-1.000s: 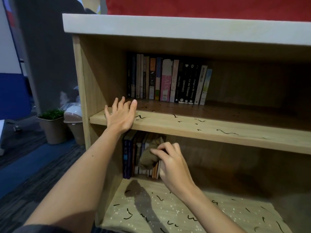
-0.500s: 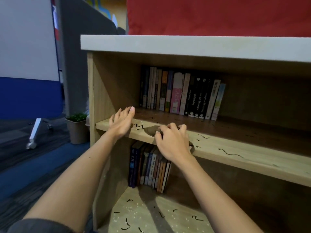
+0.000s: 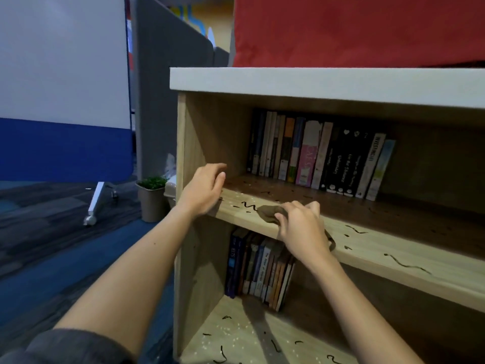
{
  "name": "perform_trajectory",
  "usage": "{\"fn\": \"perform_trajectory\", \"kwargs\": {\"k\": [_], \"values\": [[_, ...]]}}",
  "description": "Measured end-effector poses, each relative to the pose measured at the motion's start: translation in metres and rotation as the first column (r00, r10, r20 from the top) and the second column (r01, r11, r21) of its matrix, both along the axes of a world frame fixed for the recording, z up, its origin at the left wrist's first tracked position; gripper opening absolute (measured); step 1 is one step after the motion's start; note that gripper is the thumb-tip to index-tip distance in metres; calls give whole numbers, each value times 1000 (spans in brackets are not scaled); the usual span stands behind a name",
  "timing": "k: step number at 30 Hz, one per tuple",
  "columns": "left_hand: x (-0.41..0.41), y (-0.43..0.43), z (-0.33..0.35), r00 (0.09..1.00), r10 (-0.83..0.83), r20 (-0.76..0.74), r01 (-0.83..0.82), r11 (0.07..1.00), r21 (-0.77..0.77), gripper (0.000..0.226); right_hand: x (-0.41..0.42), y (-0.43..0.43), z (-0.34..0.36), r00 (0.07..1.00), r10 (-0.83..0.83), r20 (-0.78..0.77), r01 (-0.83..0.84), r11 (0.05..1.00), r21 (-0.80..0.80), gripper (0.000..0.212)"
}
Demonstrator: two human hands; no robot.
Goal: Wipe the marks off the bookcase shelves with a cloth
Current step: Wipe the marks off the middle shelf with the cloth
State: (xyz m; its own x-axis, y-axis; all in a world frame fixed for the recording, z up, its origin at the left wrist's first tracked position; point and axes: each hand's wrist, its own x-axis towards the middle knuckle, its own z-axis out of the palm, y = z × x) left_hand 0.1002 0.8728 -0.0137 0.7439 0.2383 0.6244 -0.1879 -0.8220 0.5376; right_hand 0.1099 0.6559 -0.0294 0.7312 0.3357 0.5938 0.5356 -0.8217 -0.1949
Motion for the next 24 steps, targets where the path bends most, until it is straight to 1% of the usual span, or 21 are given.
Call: {"fn": "perform_trajectory", "kwargs": {"k": [1, 3, 5, 7, 8, 9, 11, 12, 14, 16, 17, 19, 21, 24], "values": [[3, 6, -1, 999, -7, 50, 5, 999, 41, 38, 2, 4, 3, 1000, -15, -22, 16, 999, 42, 30], [15, 19, -4, 996, -42, 83, 36, 997, 72, 37, -2, 17, 6, 999, -20, -37, 23, 997, 75, 30], [25, 28, -12, 995, -60, 75, 55, 997, 61, 39, -14, 32, 3, 998, 48, -29, -47, 998, 41, 30], [32, 30, -23, 991, -59, 122, 58, 998, 15, 41, -29, 41, 4, 984, 165, -69, -159, 984, 82, 30], [33, 28, -25, 984, -65, 165, 68, 998, -13, 41, -33, 41, 8, 978, 192, -83, -181, 976, 124, 31], [34, 28, -26, 976, -80, 204, 89, 996, -32, 42, -32, 43, 14, 982, 175, -75, -162, 975, 155, 30], [34, 30, -25, 964, -108, 241, 126, 990, -57, 43, -13, 50, 27, 996, 82, -38, -72, 975, 211, 31], [34, 31, -25, 962, -112, 251, 136, 987, -81, 43, 1, 54, 34, 998, 28, -51, -14, 967, 253, 31], [33, 28, -25, 957, -110, 270, 148, 981, -124, 45, 33, 64, 47, 991, -52, -123, 87, 950, 300, 33], [32, 27, -24, 957, -99, 272, 134, 984, -114, 51, 61, 79, 53, 973, -86, -212, 139, 959, 247, 31], [32, 27, -25, 960, -96, 264, 126, 987, -99, 55, 71, 87, 54, 958, -98, -269, 151, 972, 183, 29], [32, 28, -25, 960, -86, 266, 113, 990, -86, 58, 81, 100, 51, 927, -86, -365, 95, 995, 8, 29], [32, 27, -24, 960, -79, 268, 103, 992, -75, 58, 78, 101, 47, 932, -38, -360, -8, 992, -123, 33], [32, 27, -24, 963, -72, 261, 96, 992, -81, 58, 60, 88, 44, 945, 92, -313, -167, 961, -220, 34]]}}
